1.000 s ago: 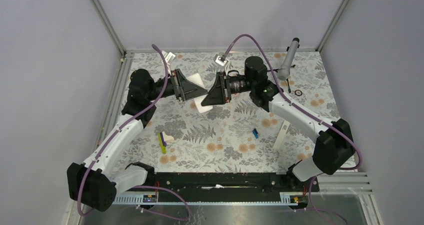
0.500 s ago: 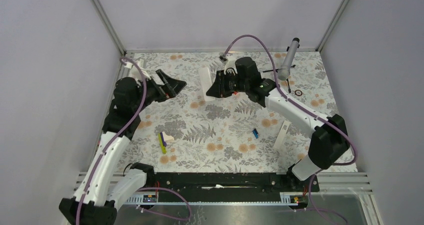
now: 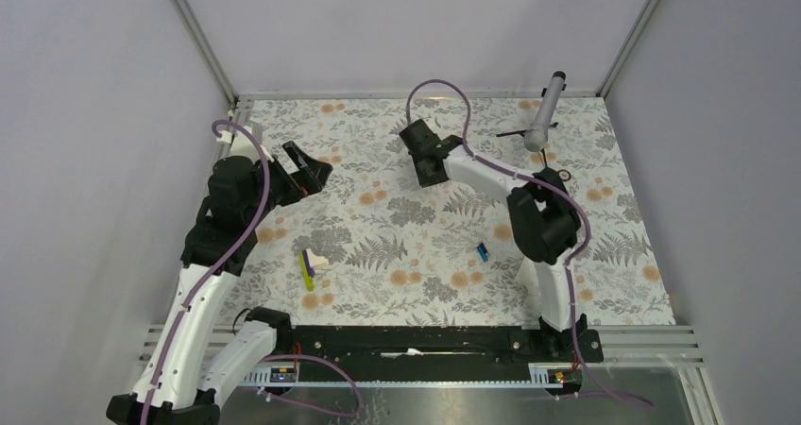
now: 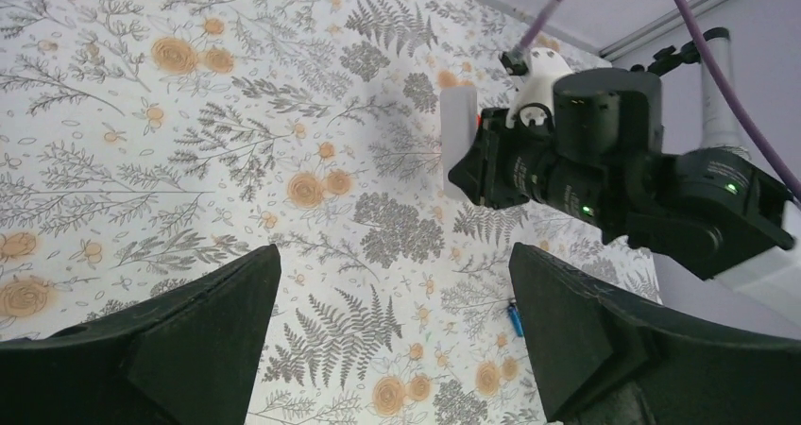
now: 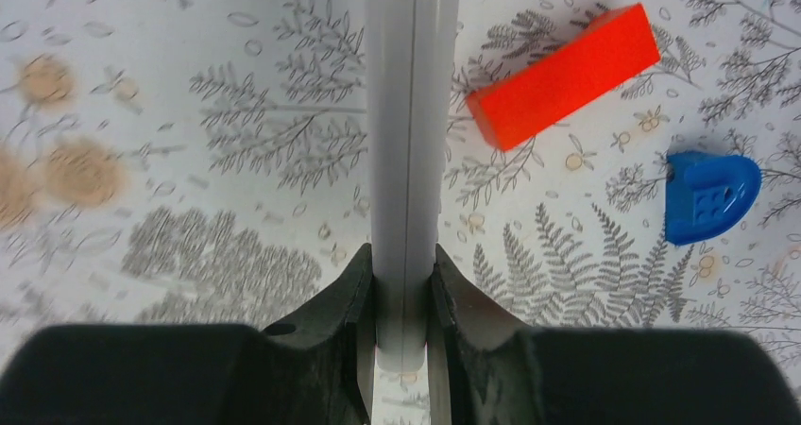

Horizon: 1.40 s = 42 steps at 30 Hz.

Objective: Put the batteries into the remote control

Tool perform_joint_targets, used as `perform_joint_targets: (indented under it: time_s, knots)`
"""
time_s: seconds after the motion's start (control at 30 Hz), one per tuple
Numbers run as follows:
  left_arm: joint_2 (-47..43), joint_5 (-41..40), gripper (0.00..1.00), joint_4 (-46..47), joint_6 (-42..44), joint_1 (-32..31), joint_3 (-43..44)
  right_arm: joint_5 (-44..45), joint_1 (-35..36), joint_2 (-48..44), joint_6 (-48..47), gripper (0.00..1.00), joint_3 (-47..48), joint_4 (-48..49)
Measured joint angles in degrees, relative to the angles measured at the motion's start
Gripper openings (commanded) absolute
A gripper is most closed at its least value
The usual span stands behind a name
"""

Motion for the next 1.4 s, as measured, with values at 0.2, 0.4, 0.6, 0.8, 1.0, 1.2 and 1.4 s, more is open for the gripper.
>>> perform_joint_targets:
  time_s: [0.2, 0.4, 0.6, 0.8, 1.0, 1.2, 1.4]
  knots:
    - [1.05, -0.39, 0.99, -2.25, 1.27, 0.0, 0.37, 9.25, 2.38, 9.62, -0.02, 0.0, 9.14, -5.6]
    - [1.49, -0.94, 0.99, -4.13, 2.51, 0.0, 1.01, 16.41, 4.09, 17.44, -0.57, 0.01, 19.56, -11.89]
    - [1.46, -2.01, 0.99, -4.02, 2.62, 0.0, 1.03, 18.99, 5.05, 18.69, -1.09, 0.37, 21.0, -14.21]
    - [1.51, -3.06, 0.99, -4.15, 3.21, 0.2, 1.03, 15.85, 5.14, 19.41, -1.07, 0.48, 21.31, -15.82]
    - [1.97, -3.65, 0.99, -4.5, 3.39, 0.28, 1.05, 10.45, 5.14, 19.61, -1.25, 0.69, 23.3, -17.18]
    - [1.9, -4.2, 0.99, -4.76, 4.04, 0.48, 1.07, 2.49, 5.14, 18.99, -2.54, 0.82, 25.64, -18.95]
    - [1.73, -4.26, 0.99, -4.31, 4.24, 0.57, 0.94, 1.18, 5.18, 8.41, -1.57, 0.84, 14.05, -17.4]
